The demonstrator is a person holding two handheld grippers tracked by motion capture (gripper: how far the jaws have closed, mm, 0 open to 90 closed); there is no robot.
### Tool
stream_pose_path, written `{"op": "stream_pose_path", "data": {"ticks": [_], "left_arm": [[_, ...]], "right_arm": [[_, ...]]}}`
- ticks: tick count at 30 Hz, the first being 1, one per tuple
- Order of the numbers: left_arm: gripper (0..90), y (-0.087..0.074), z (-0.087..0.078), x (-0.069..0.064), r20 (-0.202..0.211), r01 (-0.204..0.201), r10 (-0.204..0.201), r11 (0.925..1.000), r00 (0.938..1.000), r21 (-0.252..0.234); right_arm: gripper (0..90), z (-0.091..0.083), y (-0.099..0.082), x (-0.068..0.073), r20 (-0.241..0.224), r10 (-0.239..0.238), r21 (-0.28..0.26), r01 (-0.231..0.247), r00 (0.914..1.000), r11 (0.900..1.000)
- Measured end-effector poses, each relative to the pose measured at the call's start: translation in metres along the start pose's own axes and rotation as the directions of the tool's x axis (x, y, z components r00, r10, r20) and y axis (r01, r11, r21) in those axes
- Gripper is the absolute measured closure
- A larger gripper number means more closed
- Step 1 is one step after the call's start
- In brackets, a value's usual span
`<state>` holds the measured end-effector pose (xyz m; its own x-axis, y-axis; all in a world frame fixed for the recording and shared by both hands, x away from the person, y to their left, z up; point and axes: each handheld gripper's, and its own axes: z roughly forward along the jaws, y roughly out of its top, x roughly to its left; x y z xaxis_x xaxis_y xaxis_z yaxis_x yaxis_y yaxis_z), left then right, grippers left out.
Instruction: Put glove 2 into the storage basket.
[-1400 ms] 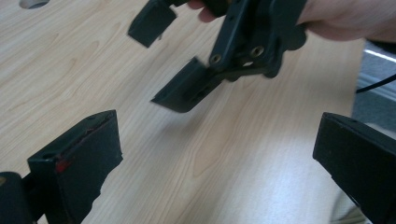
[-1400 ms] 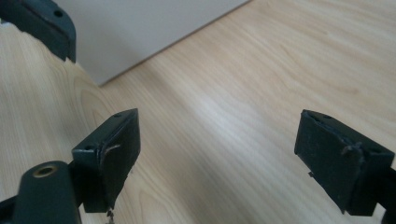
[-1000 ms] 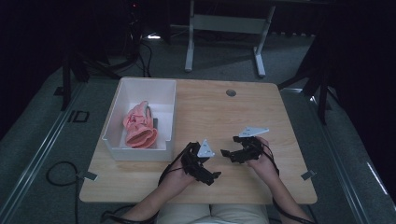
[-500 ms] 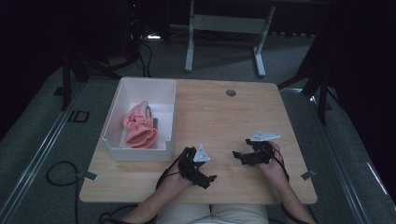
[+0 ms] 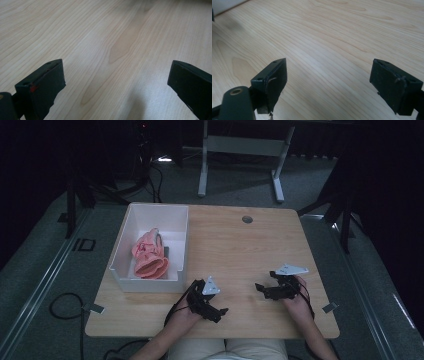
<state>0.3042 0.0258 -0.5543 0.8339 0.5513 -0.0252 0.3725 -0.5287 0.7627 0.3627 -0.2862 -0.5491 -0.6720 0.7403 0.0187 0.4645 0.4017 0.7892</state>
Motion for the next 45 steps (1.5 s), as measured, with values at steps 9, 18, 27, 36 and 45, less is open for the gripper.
{"op": "stream_pose_path", "data": {"ticks": [9,18,27,36,45], "left_arm": [[0.7,-0.006,0.0,0.004,-0.022,0.017,-0.018,0.9997,0.9996,-0.02],[0.7,-0.008,0.003,0.005,-0.064,0.008,-0.008,0.9999,0.9979,-0.007],[0.8,-0.009,0.004,0.006,-0.07,0.006,-0.007,0.9997,0.9975,-0.022],[0.7,-0.01,0.001,0.005,-0.063,-0.002,0.0,0.9995,0.998,-0.033],[0.7,-0.012,0.002,0.005,-0.055,0.01,-0.012,0.9994,0.9984,-0.034]], "right_arm": [[14.3,-0.013,-0.012,-0.014,0.047,0.044,-0.017,-0.043,0.9979,0.9989],[14.3,-0.022,-0.02,-0.026,0.089,0.078,-0.028,-0.076,0.9929,0.9967],[14.4,-0.022,-0.027,-0.031,0.098,0.094,-0.014,-0.094,0.9907,0.9955],[14.4,-0.021,-0.029,-0.032,0.103,0.101,-0.027,-0.098,0.9896,0.9948],[14.3,-0.021,-0.03,-0.032,0.106,0.105,-0.031,-0.102,0.9888,0.9943]]}}
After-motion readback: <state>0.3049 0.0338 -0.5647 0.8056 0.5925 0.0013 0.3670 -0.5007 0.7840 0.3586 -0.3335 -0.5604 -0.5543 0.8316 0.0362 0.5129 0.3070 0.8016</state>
